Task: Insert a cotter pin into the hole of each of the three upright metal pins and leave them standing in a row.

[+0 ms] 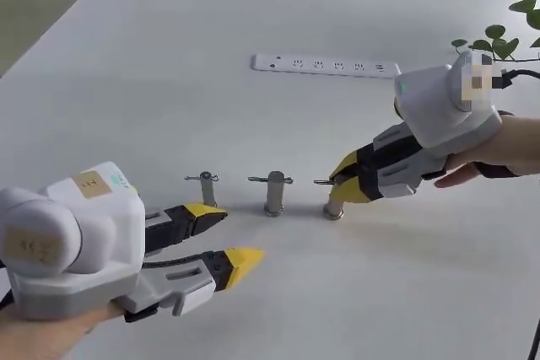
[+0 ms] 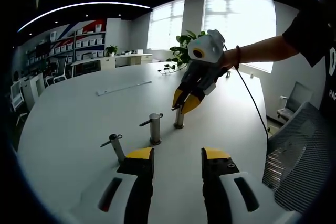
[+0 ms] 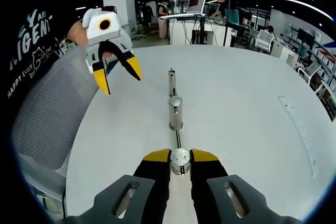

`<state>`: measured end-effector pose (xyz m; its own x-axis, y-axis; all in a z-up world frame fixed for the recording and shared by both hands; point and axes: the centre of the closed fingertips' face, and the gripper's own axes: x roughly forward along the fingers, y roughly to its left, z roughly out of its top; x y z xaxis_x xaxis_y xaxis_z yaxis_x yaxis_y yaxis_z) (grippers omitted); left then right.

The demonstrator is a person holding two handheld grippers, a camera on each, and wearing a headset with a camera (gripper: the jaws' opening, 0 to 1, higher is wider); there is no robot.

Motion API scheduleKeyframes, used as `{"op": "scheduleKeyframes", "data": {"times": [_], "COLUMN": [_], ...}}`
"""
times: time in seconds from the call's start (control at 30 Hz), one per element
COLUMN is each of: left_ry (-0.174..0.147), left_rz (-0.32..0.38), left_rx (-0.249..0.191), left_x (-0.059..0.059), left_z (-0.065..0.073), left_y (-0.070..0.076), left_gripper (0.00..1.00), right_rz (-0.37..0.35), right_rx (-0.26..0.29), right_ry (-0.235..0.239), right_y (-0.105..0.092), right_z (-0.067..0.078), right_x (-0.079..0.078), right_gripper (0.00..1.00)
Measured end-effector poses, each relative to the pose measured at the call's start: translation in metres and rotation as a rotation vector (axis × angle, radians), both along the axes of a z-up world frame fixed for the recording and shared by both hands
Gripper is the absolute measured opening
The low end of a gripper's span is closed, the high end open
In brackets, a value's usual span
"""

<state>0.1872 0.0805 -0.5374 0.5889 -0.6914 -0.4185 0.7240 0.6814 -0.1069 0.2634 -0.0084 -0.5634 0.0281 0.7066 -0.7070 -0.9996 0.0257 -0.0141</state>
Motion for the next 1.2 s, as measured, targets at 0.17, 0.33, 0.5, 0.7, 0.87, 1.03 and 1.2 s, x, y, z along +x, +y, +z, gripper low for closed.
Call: {"op": "scheduleKeyframes", "data": {"times": [0.17, 0.33, 0.5, 0.7, 0.87, 1.03, 1.2], "left_ry": [-0.001, -0.001, -0.004, 0.002, -0.005, 0.003, 0.021], "left_rz": [0.002, 0.008, 0.017, 0.066, 0.097, 0.112, 0.115], "left_rx": [0.003, 0.005, 0.006, -0.001, -0.006, 0.008, 0.03], "left_x": [0.0, -0.001, -0.001, 0.001, 0.002, 0.001, -0.004], "left_z": [0.001, 0.003, 0.007, 0.014, 0.022, 0.028, 0.028], "left_y": [0.001, 0.004, 0.008, 0.022, 0.033, 0.041, 0.05], "left_gripper": [0.35, 0.35, 0.36, 0.37, 0.37, 0.41, 0.46], "right_rz": [0.008, -0.007, -0.083, -0.186, -0.269, -0.388, -0.434], "right_rx": [0.004, 0.008, 0.038, 0.111, 0.089, 0.128, 0.123], "right_ry": [-0.003, -0.003, 0.024, 0.054, 0.076, 0.081, 0.086], "right_y": [0.0, 0.0, 0.001, 0.002, -0.001, -0.004, -0.01], "right_z": [0.0, 0.001, 0.007, 0.025, 0.034, 0.048, 0.05], "right_x": [0.0, 0.001, 0.003, 0.0, -0.01, -0.017, -0.032], "right_gripper": [0.09, 0.11, 0.2, 0.24, 0.34, 0.41, 0.51]}}
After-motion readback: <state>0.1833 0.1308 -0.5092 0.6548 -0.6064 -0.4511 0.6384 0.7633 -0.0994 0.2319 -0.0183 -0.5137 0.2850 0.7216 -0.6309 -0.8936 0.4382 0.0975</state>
